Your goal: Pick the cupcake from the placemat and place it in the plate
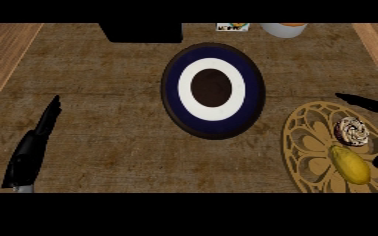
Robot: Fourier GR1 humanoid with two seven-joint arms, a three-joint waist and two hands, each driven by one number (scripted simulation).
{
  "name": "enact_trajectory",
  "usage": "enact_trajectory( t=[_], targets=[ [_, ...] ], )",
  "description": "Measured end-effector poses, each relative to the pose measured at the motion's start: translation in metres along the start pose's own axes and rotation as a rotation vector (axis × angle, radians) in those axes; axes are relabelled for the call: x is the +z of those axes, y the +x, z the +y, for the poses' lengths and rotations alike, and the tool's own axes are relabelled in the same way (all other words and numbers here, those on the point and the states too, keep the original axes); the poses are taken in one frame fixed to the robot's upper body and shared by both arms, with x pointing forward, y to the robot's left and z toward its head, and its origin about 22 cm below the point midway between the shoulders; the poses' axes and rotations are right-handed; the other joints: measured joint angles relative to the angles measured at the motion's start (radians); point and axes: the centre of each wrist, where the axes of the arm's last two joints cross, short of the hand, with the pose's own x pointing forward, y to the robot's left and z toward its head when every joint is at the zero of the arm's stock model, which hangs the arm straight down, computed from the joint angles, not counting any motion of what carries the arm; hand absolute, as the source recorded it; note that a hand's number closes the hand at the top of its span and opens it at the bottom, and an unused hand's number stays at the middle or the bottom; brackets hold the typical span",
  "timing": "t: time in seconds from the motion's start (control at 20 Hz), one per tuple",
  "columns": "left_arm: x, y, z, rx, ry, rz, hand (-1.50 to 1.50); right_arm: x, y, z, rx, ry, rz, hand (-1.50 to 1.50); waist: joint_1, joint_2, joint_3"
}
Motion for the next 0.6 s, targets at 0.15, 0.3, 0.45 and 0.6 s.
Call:
enact_trajectory(
  t=[0.15,0.3,0.45,0.6],
  targets=[
    [0.000,-0.001,0.003,-0.001,0.004,-0.004,0.00,-0.007,-0.002,0.005,0.003,0.006,-0.006,-1.50,-0.001,0.000,0.000],
    [-0.003,0.000,0.002,-0.002,0.005,-0.002,0.00,-0.012,-0.005,0.010,0.009,0.013,-0.011,1.50,-0.001,0.000,0.000],
    [-0.004,-0.001,0.002,-0.006,0.005,-0.006,0.00,-0.018,-0.007,0.018,-0.006,0.001,-0.038,1.50,-0.003,-0.002,-0.004],
    [-0.005,-0.002,0.005,-0.005,0.008,-0.003,0.00,-0.023,-0.007,0.022,-0.013,-0.014,-0.061,1.50,-0.004,-0.004,-0.007]
  ],
)
